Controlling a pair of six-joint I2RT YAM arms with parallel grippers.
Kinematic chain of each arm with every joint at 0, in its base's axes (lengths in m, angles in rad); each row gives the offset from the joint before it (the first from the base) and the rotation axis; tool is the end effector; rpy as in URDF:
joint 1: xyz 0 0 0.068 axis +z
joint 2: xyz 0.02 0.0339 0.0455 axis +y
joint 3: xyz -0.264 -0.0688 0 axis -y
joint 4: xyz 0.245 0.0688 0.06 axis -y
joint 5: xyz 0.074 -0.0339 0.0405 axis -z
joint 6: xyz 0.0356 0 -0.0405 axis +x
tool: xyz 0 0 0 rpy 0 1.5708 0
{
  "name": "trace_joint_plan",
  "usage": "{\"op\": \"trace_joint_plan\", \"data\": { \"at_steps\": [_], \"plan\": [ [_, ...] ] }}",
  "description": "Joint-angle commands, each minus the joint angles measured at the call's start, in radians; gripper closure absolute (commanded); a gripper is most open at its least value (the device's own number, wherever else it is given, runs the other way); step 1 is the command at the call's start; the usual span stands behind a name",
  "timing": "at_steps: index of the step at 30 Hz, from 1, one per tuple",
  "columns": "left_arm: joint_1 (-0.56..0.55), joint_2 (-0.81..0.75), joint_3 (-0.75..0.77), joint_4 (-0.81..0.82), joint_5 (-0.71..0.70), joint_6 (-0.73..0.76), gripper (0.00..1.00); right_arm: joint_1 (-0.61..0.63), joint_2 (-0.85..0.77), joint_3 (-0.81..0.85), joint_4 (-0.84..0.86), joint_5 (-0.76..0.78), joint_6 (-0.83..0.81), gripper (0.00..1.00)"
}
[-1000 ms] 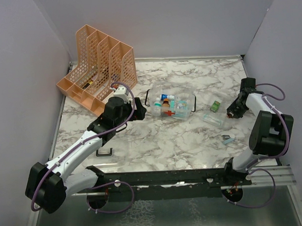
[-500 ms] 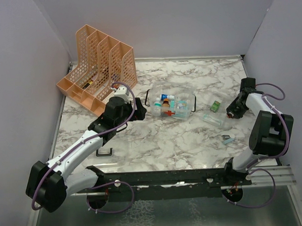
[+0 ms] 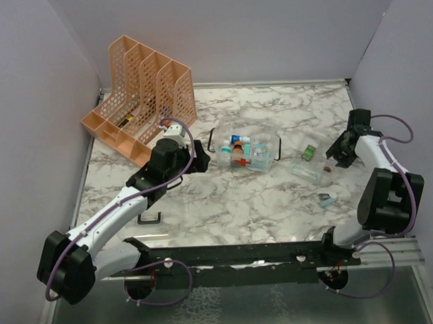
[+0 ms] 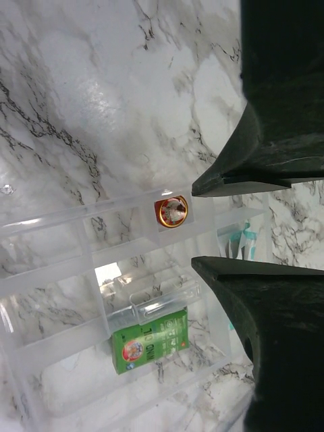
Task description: Organize the medicine kit
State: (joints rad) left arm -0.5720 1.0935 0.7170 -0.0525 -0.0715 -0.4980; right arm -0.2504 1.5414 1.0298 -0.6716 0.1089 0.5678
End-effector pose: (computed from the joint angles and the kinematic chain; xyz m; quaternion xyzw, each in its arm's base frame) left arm 0.2101 -0.1322 0.2682 0.0118 0.8410 -0.2495 0.4799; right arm 0.2864 -0.0772 0.2085 0.3994 0.8948 -0.0223 0.1983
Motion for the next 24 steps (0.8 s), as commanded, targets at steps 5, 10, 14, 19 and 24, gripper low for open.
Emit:
{"op": "trace_joint_plan", "data": {
  "at_steps": [5,10,14,19,24],
  "plan": [
    [-0.008,0.003,0.016,0.021,-0.004,0.008,0.07,0.007,-0.111,-0.012,0.096,-0.113,-0.085,0.58],
    [-0.008,0.007,0.019,0.022,0.001,0.006,0.07,0.066,-0.088,-0.016,0.121,-0.158,-0.118,0.55],
    [-0.008,0.007,0.020,0.022,0.002,0.005,0.07,0.109,-0.039,-0.003,0.107,-0.131,-0.129,0.55],
    [-0.008,0.002,0.016,0.020,0.002,0.006,0.07,0.132,0.024,0.015,0.089,-0.112,-0.144,0.55],
    [-0.008,0.002,0.016,0.022,0.000,0.005,0.07,0.164,0.098,0.048,0.057,-0.073,-0.153,0.63]
  ]
}}
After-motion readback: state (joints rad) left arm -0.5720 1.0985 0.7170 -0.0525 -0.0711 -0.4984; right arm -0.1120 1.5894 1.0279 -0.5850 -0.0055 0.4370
